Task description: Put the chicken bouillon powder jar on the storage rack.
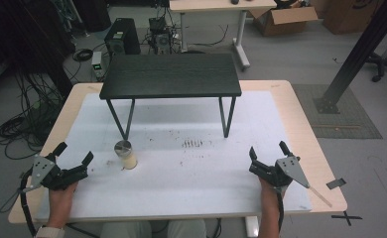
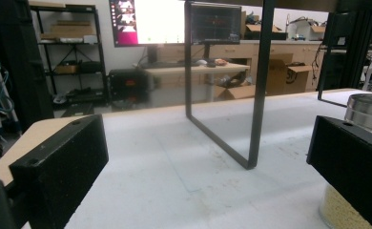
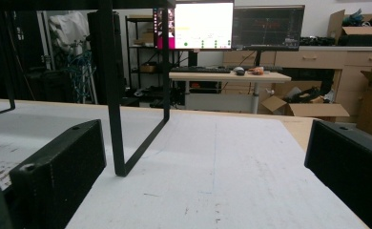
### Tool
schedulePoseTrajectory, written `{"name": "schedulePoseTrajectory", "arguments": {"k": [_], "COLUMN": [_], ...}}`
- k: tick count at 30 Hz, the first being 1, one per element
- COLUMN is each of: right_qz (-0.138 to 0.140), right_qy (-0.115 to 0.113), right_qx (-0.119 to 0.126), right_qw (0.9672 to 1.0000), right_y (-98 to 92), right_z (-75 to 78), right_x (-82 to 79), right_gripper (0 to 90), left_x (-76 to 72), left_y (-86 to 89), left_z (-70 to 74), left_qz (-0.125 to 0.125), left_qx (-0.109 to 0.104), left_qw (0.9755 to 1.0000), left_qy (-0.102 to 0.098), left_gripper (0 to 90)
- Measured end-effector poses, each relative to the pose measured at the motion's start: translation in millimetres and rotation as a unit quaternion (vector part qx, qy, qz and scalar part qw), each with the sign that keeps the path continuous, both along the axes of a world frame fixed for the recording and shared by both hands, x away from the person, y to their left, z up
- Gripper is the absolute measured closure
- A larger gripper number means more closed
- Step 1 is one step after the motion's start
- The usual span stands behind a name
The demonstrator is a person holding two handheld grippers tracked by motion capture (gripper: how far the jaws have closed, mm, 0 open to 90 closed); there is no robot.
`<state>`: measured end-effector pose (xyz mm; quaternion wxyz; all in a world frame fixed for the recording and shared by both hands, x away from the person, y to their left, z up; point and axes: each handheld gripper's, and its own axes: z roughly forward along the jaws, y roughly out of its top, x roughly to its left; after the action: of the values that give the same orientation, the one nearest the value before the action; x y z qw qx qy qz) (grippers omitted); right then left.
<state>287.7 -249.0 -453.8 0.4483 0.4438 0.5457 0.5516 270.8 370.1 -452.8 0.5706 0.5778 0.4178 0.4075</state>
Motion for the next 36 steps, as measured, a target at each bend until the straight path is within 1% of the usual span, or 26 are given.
{"name": "schedulePoseTrajectory", "arguments": {"k": [11,15,18,20,21,23,24,25,27,31,36], "right_qz": [-0.001,-0.001,0.000,0.000,-0.001,-0.001,-0.001,-0.001,-0.001,-0.001,0.000], "right_qy": [0.000,0.001,0.002,0.002,0.002,0.003,0.003,0.002,0.003,0.003,0.003], "right_qx": [-0.001,0.000,0.000,-0.001,-0.001,-0.001,-0.001,-0.001,-0.001,-0.001,-0.001], "right_qw": [1.0000,1.0000,1.0000,1.0000,1.0000,1.0000,1.0000,1.0000,1.0000,1.0000,1.0000], "right_y": [0.2,0.3,0.2,0.1,0.2,0.2,0.2,0.2,0.1,0.1,0.1], "right_z": [0.1,0.1,0.1,0.1,0.2,0.2,0.2,0.2,0.2,0.2,0.2], "right_x": [0.1,0.1,0.2,0.4,0.5,0.6,0.6,0.5,0.6,0.6,0.6], "right_gripper": [0.0,0.0,0.0,0.0,0.0,0.0,0.0,0.0,0.0,0.0,0.0], "left_x": [0.6,0.4,0.0,-0.5,-0.5,-1.2,-1.2,-1.8,-2.1,-2.2,-2.2], "left_y": [3.3,3.4,2.5,0.9,0.9,-2.4,-2.4,-5.0,-7.8,-14.0,-22.6], "left_z": [0.4,2.1,7.5,12.2,12.2,19.3,19.3,24.1,28.5,36.2,44.5], "left_qz": [0.007,0.005,-0.003,-0.007,-0.007,-0.012,-0.012,-0.017,-0.024,-0.035,-0.049], "left_qx": [-0.019,-0.020,-0.024,-0.026,-0.026,-0.027,-0.027,-0.026,-0.021,-0.020,-0.020], "left_qw": [0.9998,0.9998,0.9996,0.9996,0.9996,0.9995,0.9995,0.9995,0.9995,0.9991,0.9985], "left_qy": [0.003,0.007,0.012,0.010,0.010,0.007,0.007,0.005,0.004,0.009,0.011], "left_gripper": [0.3,0.3,0.2,0.3,0.2,0.2,0.2,0.2,0.2,0.2,0.2]}}
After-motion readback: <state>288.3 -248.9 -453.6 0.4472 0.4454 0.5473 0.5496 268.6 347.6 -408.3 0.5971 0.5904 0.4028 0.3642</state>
